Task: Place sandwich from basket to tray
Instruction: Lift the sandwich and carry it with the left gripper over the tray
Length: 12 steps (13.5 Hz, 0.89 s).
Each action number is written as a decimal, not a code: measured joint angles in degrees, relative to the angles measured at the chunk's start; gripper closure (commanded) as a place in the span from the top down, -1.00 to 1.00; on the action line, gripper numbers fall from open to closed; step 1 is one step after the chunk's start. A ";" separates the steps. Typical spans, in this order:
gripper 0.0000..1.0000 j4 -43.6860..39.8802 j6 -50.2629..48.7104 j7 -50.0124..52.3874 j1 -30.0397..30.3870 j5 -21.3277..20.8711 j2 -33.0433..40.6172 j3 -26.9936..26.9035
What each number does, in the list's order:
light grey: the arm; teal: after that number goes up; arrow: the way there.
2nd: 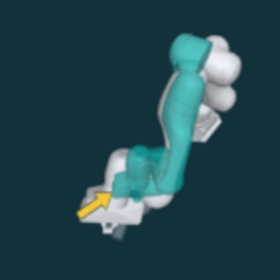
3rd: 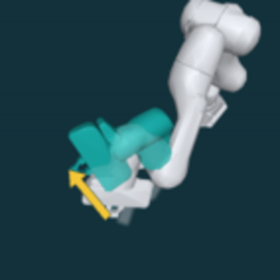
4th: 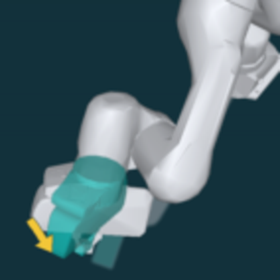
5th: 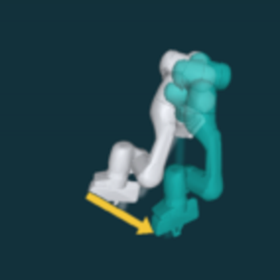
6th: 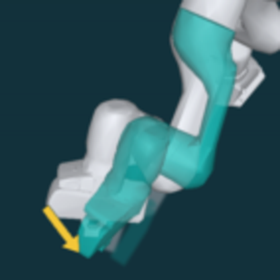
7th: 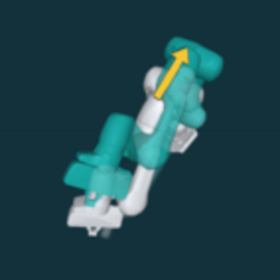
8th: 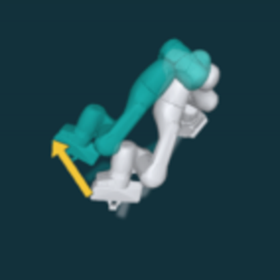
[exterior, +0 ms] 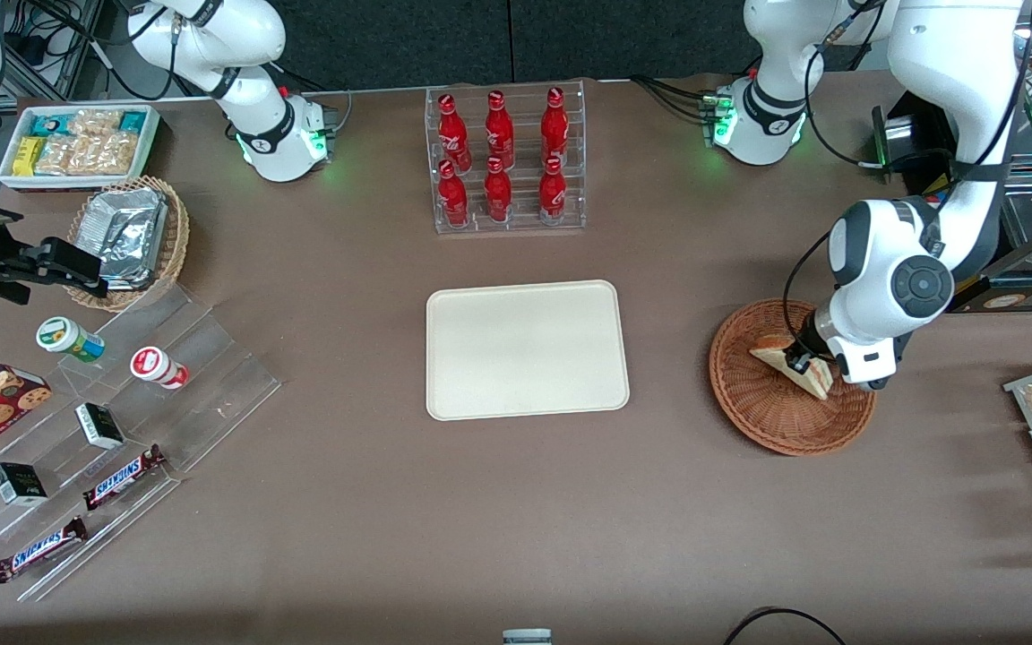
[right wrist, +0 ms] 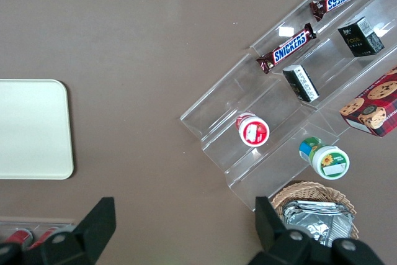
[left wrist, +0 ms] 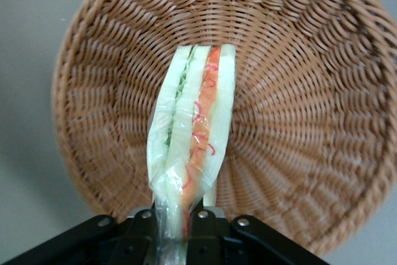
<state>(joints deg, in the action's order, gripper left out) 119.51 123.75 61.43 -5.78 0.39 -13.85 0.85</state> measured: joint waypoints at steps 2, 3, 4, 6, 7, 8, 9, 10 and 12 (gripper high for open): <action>-1.00 -6.66 -8.91 -0.43 -1.20 -0.24 0.67 0.06; -1.00 -9.86 -12.58 -0.99 -1.54 -0.30 0.94 0.15; -1.00 -12.76 -15.66 -1.76 -1.62 -0.32 1.10 0.47; -1.00 -17.47 -19.78 -2.95 -1.65 -0.33 1.19 1.90; -1.00 -19.03 -20.86 -3.30 -1.67 -0.34 1.19 3.00; -1.00 -20.23 -21.28 -3.68 -1.69 -0.34 1.19 4.23; -1.00 -21.25 -21.45 -3.93 -1.72 -0.34 1.19 5.56; -1.00 -22.12 -21.84 -4.12 -1.75 -0.35 1.19 7.05; -1.00 -23.30 -22.58 -4.32 -1.84 -0.36 1.19 10.58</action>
<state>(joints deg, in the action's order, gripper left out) 96.21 101.16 57.11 -7.63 0.03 -12.67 11.42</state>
